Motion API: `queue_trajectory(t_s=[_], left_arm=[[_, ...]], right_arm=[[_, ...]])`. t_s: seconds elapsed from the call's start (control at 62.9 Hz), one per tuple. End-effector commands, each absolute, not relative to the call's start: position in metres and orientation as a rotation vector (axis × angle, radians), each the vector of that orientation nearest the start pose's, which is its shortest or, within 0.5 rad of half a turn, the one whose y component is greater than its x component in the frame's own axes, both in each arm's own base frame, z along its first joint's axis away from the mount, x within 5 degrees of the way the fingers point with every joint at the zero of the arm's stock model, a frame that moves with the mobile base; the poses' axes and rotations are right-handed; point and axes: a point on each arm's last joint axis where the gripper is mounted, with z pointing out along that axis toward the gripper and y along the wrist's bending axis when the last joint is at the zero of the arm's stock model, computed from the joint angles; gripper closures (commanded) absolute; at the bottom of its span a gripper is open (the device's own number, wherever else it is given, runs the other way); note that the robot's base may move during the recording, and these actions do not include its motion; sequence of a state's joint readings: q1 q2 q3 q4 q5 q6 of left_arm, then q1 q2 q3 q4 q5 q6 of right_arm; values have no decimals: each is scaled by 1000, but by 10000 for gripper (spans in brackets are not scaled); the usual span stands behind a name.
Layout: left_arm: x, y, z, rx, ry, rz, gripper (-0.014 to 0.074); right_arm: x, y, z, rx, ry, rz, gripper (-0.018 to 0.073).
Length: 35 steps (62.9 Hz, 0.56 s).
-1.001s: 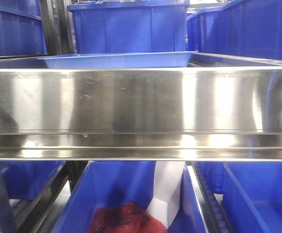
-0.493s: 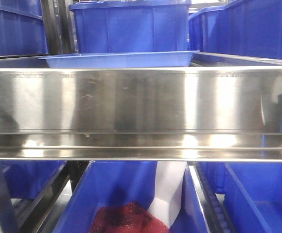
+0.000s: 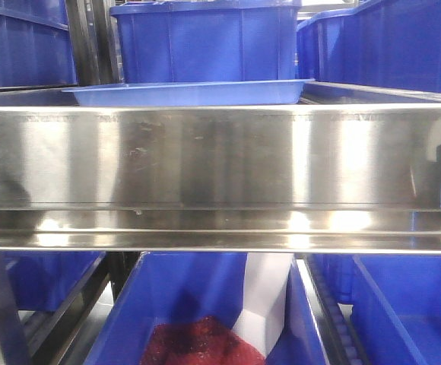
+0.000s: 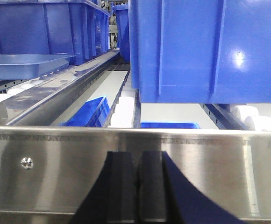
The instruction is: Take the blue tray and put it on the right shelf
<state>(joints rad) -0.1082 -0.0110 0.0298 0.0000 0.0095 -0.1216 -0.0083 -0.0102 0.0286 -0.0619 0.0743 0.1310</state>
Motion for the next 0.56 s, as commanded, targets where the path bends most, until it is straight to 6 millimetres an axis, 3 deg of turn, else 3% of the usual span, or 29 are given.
queue_trajectory(t_s=[0.0, 0.54], left_arm=[[56, -6, 202, -2, 1444, -193, 645], [56, -6, 202, -2, 1444, -193, 645]], right_arm=[[54, -1, 214, 51, 1441, 36, 508], [54, -1, 214, 51, 1441, 36, 508]])
